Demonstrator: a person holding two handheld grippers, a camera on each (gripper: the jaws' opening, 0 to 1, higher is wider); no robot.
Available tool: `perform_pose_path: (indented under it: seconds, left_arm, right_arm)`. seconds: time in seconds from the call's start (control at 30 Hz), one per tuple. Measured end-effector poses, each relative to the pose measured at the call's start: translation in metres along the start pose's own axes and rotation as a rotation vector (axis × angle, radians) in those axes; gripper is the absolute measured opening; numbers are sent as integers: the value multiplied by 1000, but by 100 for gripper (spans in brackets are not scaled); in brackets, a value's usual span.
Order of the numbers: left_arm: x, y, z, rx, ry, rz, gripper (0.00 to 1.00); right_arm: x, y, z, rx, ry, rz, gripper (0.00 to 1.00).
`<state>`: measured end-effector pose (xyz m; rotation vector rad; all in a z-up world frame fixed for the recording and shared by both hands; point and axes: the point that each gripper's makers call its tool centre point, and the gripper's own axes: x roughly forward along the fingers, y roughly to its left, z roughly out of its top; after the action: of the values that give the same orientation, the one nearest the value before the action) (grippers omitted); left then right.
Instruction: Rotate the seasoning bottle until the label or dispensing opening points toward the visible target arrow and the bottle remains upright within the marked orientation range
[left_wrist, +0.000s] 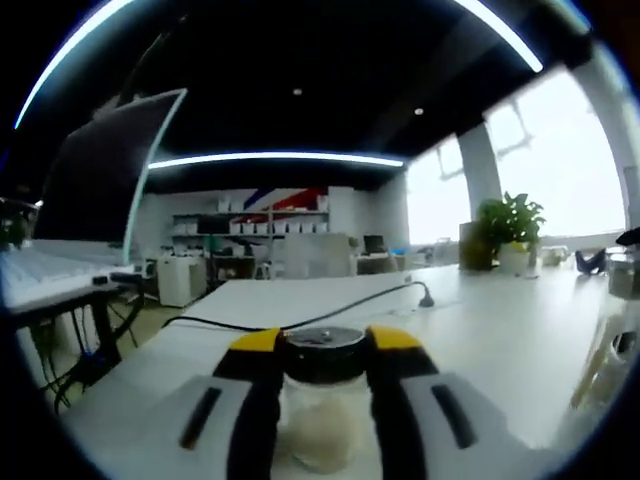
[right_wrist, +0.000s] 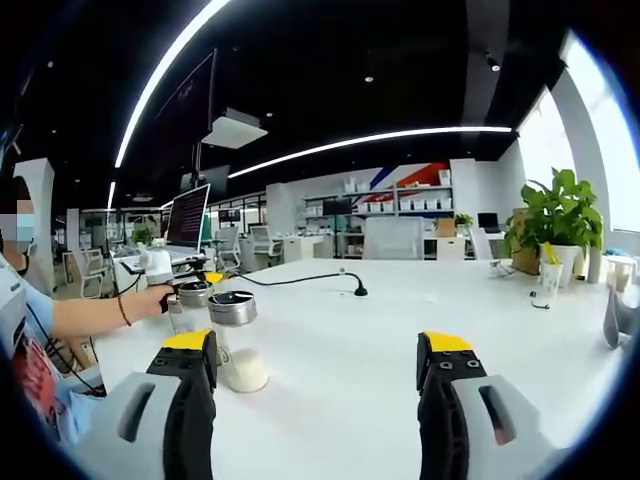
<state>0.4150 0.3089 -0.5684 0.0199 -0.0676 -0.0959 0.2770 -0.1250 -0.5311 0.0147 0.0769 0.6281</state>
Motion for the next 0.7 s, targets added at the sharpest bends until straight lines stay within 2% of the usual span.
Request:
perform_pose_path:
  seconds: [0.13, 0.33, 0.4, 0.6, 0.7]
  left_arm:
    - [-11, 3, 3, -9, -12, -7, 33]
    - [-31, -3, 8, -10, -10, -40, 33]
    - [-39, -7, 9, -17, -7, -53, 33]
    - [-67, -22, 16, 50, -23, -100, 33]
    - [-79, -28, 17, 32, -19, -119, 33]
  right_arm:
    - [0, 0, -1, 4, 2, 1, 84]
    - [1, 0, 0, 0, -1, -3, 84]
    - [1, 1, -1, -1, 3, 0, 84]
    - [1, 4, -1, -2, 3, 6, 84]
    - [0, 2, 1, 7, -9, 0, 84]
